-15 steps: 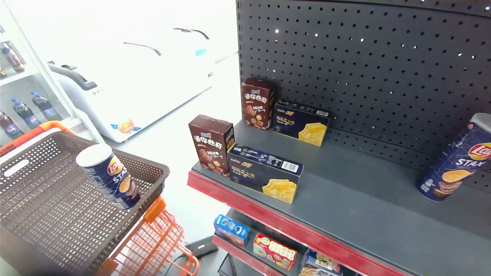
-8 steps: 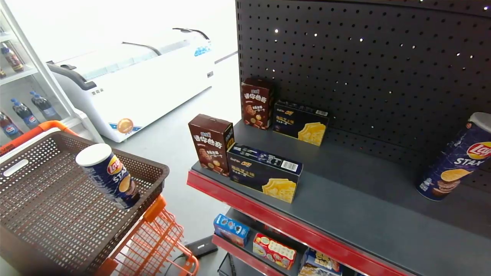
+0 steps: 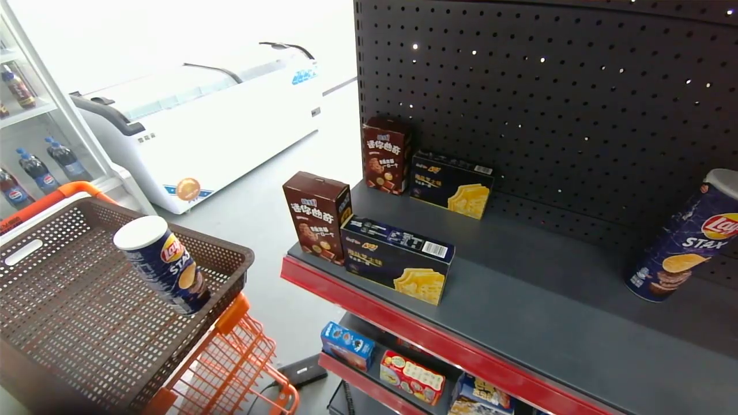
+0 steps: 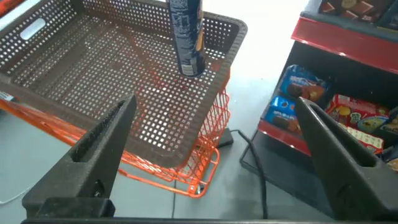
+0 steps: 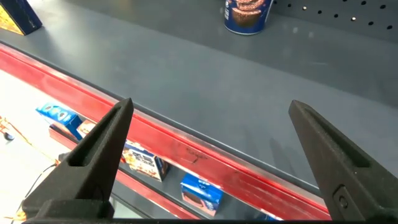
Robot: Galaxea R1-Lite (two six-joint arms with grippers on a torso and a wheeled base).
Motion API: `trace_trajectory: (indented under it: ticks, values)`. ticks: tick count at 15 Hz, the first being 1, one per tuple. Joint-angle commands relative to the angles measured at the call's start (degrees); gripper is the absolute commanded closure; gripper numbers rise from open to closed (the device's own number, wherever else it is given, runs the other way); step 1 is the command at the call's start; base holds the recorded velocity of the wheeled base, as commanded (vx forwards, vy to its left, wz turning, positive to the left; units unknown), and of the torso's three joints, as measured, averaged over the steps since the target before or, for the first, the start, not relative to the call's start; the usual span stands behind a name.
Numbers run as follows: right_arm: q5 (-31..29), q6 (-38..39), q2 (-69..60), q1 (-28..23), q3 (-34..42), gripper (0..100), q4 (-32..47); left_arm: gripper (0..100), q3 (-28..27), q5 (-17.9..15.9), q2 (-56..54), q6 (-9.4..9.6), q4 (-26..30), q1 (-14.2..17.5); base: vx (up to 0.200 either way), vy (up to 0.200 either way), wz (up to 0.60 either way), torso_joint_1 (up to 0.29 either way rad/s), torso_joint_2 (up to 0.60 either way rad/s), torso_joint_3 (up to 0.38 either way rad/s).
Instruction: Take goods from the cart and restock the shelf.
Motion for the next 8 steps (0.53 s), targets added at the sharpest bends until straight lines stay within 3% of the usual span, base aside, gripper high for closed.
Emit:
trace_trajectory:
  ticks: [1, 3, 5, 6, 7, 8]
  values:
    - [0.01, 0.00, 0.00, 0.00, 0.00, 0, 0.00, 0, -1.49, -0.55, 18.98, -2.29, -6.73, 2.41, 0.000, 0.000, 0.00, 0.000, 0.00, 0.000]
    - [0.01, 0.00, 0.00, 0.00, 0.00, 0, 0.00, 0, -0.35, -2.84, 26.45, -2.82, -12.97, 2.94, 0.000, 0.000, 0.00, 0.000, 0.00, 0.000]
    - [0.01, 0.00, 0.00, 0.00, 0.00, 0, 0.00, 0, 2.64, -3.28, 36.56, -2.46, -23.78, 3.29, 0.000, 0.000, 0.00, 0.000, 0.00, 0.000]
    - [0.01, 0.00, 0.00, 0.00, 0.00, 0, 0.00, 0, 5.54, -3.36, 41.13, -1.94, -30.82, 4.44, 0.000, 0.000, 0.00, 0.000, 0.00, 0.000]
    - [0.01, 0.00, 0.00, 0.00, 0.00, 0, 0.00, 0, 6.59, -3.28, 47.02, -0.44, -37.41, 7.42, 0.000, 0.000, 0.00, 0.000, 0.00, 0.000]
    - [0.01, 0.00, 0.00, 0.00, 0.00, 0, 0.00, 0, 6.42, -3.10, 51.85, -0.09, -41.80, 8.92, 0.000, 0.000, 0.00, 0.000, 0.00, 0.000]
